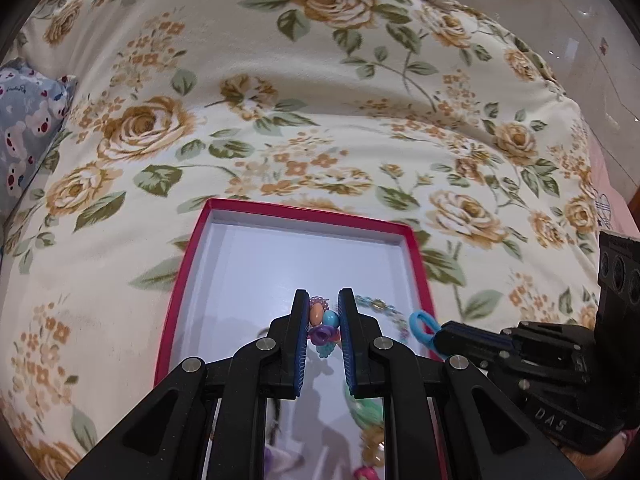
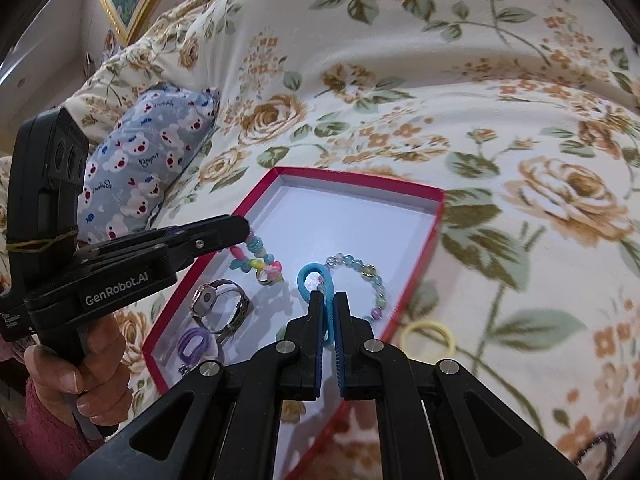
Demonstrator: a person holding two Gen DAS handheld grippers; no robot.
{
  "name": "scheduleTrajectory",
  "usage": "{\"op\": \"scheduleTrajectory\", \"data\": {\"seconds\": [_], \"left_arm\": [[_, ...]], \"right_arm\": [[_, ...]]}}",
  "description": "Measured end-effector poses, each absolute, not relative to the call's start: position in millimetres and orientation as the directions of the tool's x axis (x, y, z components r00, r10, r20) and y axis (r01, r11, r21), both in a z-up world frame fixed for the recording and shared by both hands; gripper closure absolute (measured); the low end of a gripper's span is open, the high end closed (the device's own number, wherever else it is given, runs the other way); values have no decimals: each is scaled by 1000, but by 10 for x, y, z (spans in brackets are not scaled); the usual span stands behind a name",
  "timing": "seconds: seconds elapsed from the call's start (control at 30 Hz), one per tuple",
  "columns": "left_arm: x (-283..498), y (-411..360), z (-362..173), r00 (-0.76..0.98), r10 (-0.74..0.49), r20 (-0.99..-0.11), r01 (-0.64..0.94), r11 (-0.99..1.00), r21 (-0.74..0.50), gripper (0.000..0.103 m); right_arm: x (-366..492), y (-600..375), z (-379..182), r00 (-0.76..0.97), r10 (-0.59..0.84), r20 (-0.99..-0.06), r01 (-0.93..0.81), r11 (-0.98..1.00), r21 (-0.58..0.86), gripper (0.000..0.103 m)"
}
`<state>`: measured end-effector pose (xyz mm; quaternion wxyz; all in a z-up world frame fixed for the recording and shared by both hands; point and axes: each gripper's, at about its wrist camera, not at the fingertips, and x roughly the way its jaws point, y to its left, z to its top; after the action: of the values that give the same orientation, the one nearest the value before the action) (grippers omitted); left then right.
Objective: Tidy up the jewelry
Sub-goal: 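Carry the chunky bracelet and blue hair tie into the box and release both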
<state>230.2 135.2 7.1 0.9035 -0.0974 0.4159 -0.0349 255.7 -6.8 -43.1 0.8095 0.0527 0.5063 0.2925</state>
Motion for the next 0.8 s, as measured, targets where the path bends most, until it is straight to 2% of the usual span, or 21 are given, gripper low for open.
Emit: {"op": "scheduleTrajectory", "data": {"seconds": [0.43,0.8], "left_arm": [[2609,1603,-312,589,-65,-805,-124,978,-170,89],[2683,1561,-441,554,-34,-832,-130,983,-127,89]], "right_arm": [[2760,150,-792,250,470,-847,-434,836,336,98],[2785,198,-827,244,457,-855,-441,838,321,94]]}}
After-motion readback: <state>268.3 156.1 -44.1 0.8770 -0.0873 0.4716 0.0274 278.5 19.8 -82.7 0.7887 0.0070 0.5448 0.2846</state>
